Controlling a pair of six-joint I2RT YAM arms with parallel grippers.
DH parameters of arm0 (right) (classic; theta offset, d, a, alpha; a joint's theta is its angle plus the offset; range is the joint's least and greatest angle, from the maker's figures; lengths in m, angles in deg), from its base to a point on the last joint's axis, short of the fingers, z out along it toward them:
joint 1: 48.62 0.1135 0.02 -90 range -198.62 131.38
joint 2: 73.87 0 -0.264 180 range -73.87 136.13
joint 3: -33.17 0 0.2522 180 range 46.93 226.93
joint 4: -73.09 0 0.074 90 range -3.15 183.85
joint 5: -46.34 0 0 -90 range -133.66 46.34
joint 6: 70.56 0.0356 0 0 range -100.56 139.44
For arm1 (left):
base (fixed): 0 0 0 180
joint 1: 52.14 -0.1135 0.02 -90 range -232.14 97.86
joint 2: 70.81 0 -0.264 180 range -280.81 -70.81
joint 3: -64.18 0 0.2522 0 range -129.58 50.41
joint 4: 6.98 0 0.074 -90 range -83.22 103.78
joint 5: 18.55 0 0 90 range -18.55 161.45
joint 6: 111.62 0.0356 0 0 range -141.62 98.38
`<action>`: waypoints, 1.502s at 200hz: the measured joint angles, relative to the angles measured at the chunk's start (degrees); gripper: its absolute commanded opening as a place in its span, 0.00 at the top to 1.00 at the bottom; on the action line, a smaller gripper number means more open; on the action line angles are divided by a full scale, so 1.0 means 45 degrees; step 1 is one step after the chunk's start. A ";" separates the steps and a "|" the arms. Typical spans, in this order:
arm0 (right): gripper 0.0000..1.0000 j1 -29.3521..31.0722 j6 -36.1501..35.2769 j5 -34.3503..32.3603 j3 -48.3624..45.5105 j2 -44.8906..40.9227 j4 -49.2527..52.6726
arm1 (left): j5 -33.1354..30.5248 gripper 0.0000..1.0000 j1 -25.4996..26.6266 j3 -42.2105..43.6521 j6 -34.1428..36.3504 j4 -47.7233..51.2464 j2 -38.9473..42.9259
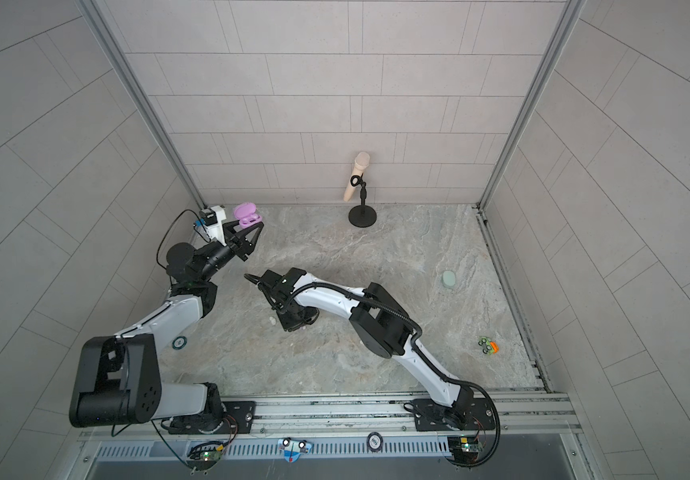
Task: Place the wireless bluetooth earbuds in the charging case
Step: 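Lower the right gripper onto the second pink earbud and close on it, then lift the pink earbud and carry it toward the case in the left gripper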
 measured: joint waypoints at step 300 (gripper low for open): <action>0.90 -0.4396 0.0962 0.2016 -0.7368 -1.1030 -0.2482 | -0.0563 0.77 0.4522 0.0476 0.1370 0.1452 0.0034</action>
